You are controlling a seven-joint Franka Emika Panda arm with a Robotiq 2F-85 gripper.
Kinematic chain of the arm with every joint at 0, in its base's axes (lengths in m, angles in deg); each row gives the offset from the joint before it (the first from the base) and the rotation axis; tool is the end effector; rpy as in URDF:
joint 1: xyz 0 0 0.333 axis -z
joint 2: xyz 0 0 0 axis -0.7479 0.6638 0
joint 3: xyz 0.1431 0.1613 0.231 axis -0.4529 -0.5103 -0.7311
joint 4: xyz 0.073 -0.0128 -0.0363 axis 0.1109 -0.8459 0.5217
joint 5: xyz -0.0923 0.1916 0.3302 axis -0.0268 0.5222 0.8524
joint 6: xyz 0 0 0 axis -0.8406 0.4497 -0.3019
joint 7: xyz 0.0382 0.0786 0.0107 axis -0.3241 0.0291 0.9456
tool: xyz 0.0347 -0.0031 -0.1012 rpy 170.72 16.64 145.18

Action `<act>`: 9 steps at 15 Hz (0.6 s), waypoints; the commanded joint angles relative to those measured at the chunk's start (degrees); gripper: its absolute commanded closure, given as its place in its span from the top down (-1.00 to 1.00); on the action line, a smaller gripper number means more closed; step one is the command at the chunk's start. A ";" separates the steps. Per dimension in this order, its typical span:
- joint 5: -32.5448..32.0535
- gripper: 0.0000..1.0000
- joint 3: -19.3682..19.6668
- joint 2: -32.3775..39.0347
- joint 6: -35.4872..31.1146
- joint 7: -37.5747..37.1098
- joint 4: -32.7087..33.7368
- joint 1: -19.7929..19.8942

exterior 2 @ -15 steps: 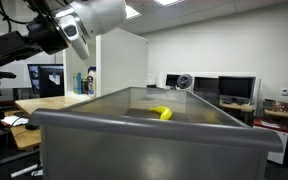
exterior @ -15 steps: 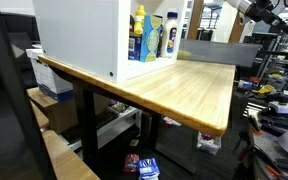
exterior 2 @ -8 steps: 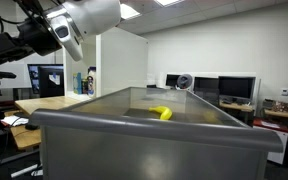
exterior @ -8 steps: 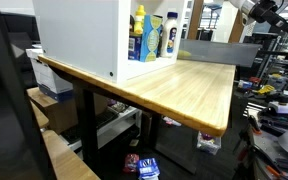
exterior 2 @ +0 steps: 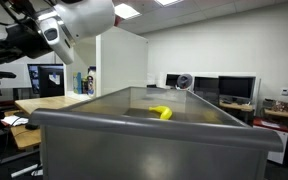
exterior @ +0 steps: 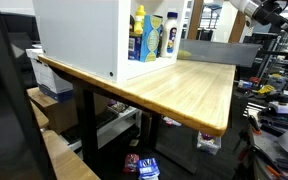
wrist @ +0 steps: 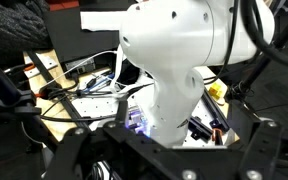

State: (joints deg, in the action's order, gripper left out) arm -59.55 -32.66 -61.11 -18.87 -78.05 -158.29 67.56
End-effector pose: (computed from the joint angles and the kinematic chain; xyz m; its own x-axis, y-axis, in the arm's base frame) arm 0.2449 -0.2150 0.4587 0.4569 -0.2241 -0.8608 -0.4917 -0.8701 -0.0344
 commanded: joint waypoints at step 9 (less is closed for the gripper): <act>0.18 1.00 -0.99 -3.62 -8.24 -7.56 -0.83 -1.04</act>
State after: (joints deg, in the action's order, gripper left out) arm -59.55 -32.99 -63.14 -22.53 -82.32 -159.86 67.48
